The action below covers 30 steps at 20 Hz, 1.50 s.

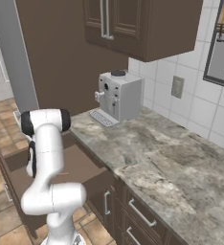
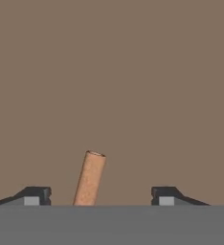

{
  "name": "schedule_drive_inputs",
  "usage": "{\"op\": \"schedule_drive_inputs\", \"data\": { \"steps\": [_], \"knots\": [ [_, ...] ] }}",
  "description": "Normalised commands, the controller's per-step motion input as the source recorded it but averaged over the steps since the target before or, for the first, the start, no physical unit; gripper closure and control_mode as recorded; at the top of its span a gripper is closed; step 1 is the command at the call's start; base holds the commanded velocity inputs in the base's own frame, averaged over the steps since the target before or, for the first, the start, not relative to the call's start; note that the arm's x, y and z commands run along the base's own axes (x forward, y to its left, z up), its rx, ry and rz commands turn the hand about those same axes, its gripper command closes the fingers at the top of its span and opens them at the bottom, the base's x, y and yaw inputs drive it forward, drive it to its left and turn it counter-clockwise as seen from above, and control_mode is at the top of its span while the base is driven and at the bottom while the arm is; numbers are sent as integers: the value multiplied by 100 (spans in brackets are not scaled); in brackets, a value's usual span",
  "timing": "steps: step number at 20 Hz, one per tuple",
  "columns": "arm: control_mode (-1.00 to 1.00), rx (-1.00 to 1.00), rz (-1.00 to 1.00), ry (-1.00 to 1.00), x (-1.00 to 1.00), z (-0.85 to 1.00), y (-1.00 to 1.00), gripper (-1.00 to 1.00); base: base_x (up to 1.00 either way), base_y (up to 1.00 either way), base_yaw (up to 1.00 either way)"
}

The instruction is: Take a straw from the drawer in front and place it inside the glass cup on the dining counter.

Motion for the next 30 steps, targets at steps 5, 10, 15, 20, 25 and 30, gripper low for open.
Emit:
{"op": "schedule_drive_inputs", "data": {
  "steps": [5, 10, 15, 20, 25, 30],
  "knots": [
    [-100, 6, -1, 2, 0, -42, -28, 100, 0, 0, 0],
    [-100, 14, 0, 15, 0, -42, -33, 100, 0, 0, 0],
    [-100, 13, 0, 16, 0, -48, -29, 100, 0, 0, 0],
    [-100, 8, 0, 10, 2, -24, -4, 100, 0, 0, 0],
    [-100, 0, -3, -6, -21, 58, 0, 100, 0, 0, 0],
    [-100, 0, -4, -16, -61, 100, -8, 100, 0, 0, 0]
  ]
}}
